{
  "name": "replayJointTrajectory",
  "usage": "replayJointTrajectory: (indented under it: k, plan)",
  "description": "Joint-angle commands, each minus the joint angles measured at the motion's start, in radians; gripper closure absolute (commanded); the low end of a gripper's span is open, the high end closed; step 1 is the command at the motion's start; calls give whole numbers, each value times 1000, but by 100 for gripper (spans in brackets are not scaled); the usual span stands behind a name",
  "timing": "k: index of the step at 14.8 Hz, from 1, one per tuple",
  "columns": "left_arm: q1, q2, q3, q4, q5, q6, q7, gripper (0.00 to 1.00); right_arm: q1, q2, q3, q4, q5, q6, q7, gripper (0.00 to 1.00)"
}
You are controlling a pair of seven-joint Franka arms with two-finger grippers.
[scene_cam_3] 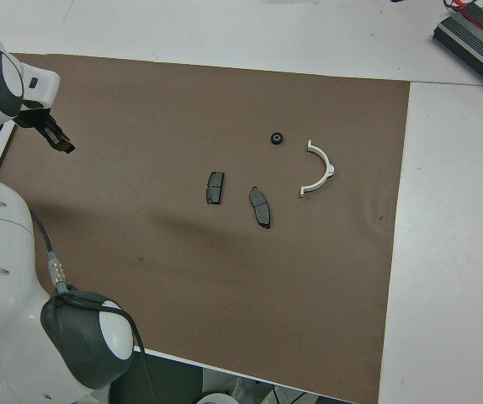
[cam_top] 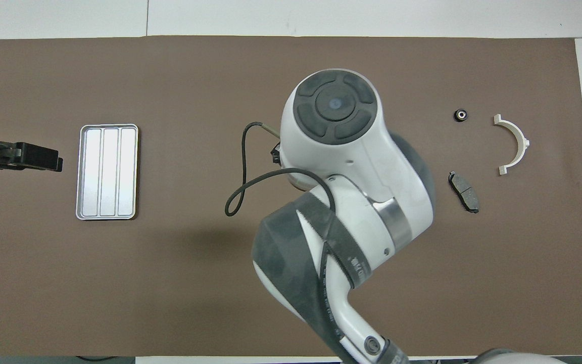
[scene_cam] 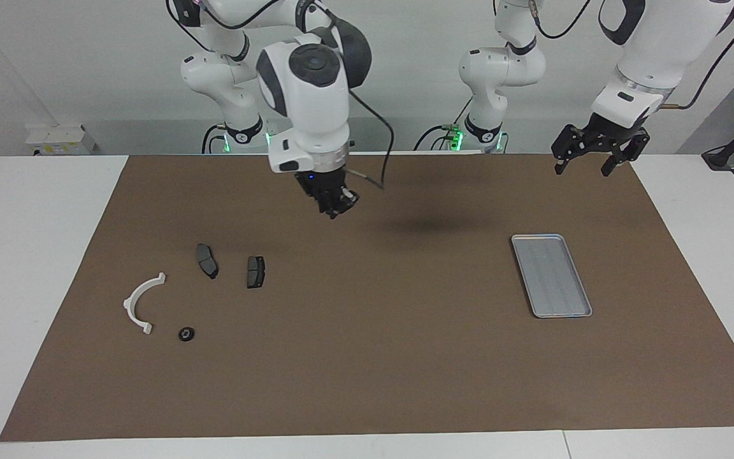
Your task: Pick bearing gear from pile to tray
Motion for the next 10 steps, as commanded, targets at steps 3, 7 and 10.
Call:
replayJointTrajectory:
  k: [3, 7, 10]
  plan:
    - [0, -48, 2, -122, 1, 106, -7, 0, 49, -5, -6, -156, 20, 177, 41, 100]
    - [-1, -63, 0, -197, 1, 174, -13, 0, 62, 28, -6, -239, 15, 315, 41, 100]
    - [0, -45, 0, -211, 1, 212, -47, 0, 85, 134, -7, -233, 0, 414, 60, 100]
